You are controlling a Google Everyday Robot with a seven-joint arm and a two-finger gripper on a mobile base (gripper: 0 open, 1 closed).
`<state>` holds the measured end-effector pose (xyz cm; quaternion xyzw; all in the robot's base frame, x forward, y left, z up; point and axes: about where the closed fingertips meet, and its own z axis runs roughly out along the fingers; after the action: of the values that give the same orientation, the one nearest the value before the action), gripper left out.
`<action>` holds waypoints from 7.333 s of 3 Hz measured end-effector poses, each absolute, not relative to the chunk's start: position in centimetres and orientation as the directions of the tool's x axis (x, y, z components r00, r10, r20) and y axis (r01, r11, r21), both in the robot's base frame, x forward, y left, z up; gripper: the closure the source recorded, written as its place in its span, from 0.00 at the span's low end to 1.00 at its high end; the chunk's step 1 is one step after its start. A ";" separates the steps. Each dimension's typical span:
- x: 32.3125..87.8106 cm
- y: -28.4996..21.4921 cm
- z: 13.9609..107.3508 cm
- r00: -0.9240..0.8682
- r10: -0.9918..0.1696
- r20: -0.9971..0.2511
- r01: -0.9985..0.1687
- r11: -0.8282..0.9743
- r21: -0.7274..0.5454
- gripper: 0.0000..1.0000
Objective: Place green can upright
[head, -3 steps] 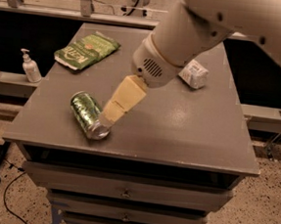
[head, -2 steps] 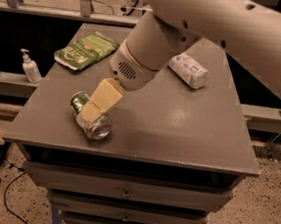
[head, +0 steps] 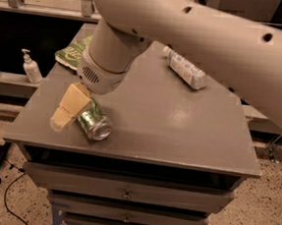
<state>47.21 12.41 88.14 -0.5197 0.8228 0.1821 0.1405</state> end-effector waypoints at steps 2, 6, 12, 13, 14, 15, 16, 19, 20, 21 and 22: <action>48.4 13.3 86.4 -0.471 -0.831 -0.295 -0.870 0.493 0.000 0.00; 49.8 12.0 84.9 -0.578 -0.789 -0.210 -0.788 0.606 -0.108 0.64; 53.0 6.3 97.7 -0.275 -0.333 -0.902 -0.808 0.588 0.029 1.00; 52.9 6.1 97.7 -0.276 -0.334 -0.901 -0.808 0.588 0.029 1.00; 53.1 6.5 98.2 -0.225 -0.297 -0.928 -0.802 0.597 0.004 1.00; 54.7 6.7 99.0 -0.139 -0.174 -0.975 -0.776 0.630 -0.002 1.00; 56.2 8.2 98.8 -0.032 -0.136 -0.990 -0.783 0.620 -0.060 1.00; 57.5 12.1 93.3 0.068 -0.058 -0.996 -0.816 0.571 -0.089 1.00; 57.3 12.8 91.8 0.066 -0.036 -0.997 -0.832 0.550 -0.074 1.00; 56.8 13.1 90.3 0.045 -0.025 -0.999 -0.847 0.528 -0.051 0.82; 56.4 12.7 89.2 0.020 -0.030 -0.999 -0.858 0.513 -0.032 0.59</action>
Offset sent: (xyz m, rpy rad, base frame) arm 0.0212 0.0079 -0.0217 -0.3186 -0.1297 -0.1664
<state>56.45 12.71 89.23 -0.3613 0.6141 0.3362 0.6159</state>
